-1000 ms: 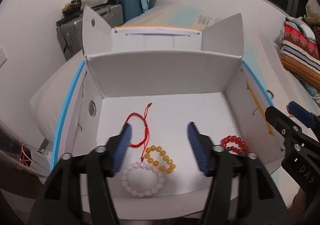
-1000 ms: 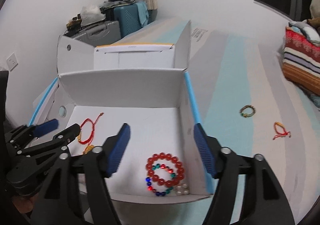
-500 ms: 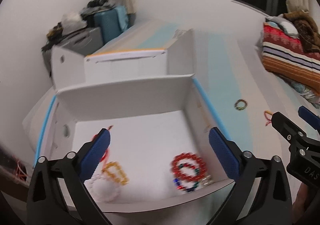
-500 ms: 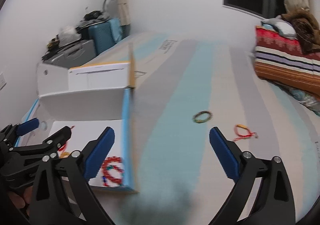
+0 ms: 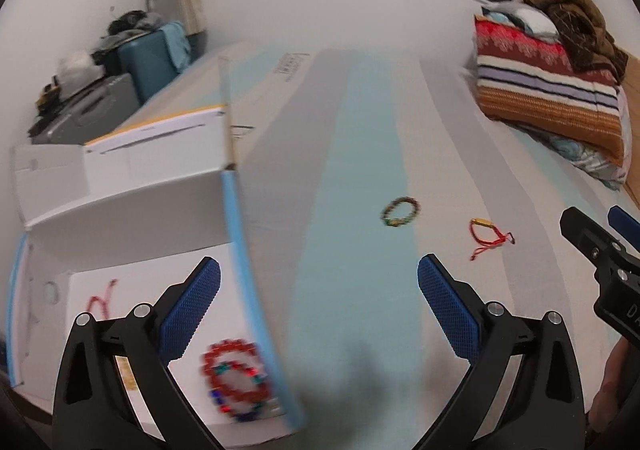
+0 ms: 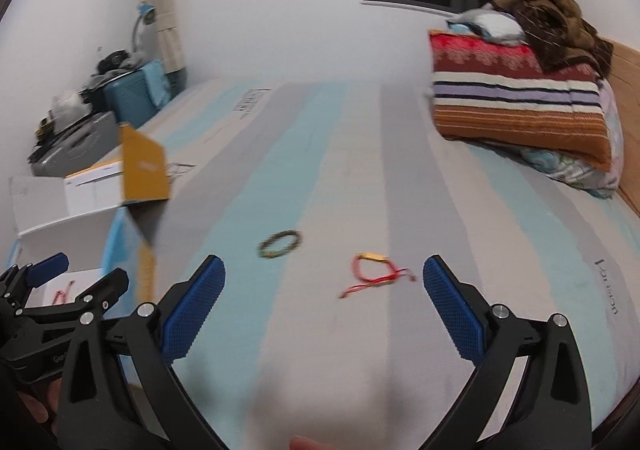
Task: Organize jewelry
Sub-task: 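Move both open tools back over the last two bracelets on the bed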
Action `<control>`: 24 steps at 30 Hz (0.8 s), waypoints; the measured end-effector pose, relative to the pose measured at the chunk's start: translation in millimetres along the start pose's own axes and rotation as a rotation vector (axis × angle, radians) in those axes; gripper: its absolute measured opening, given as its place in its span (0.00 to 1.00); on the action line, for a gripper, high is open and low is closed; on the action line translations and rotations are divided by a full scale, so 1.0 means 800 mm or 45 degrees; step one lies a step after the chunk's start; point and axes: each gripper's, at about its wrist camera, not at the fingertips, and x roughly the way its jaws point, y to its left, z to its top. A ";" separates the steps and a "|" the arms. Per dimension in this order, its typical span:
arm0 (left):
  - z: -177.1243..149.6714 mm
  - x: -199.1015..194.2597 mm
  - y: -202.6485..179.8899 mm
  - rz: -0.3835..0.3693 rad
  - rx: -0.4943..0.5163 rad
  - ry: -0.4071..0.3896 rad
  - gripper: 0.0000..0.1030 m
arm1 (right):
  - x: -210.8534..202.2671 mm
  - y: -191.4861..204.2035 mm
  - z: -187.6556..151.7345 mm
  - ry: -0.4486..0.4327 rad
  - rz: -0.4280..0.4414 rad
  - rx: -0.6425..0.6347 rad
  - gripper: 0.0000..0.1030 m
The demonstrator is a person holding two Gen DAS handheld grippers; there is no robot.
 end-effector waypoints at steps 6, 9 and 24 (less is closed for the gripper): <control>0.014 0.061 -0.050 -0.022 0.014 0.046 0.94 | 0.061 -0.047 -0.004 0.062 -0.025 0.051 0.93; 0.020 0.092 -0.067 -0.027 0.001 0.067 0.94 | 0.092 -0.061 -0.007 0.091 -0.023 0.064 0.93; 0.050 0.250 -0.127 -0.051 0.063 0.193 0.94 | 0.244 -0.077 -0.041 0.294 -0.056 -0.051 0.93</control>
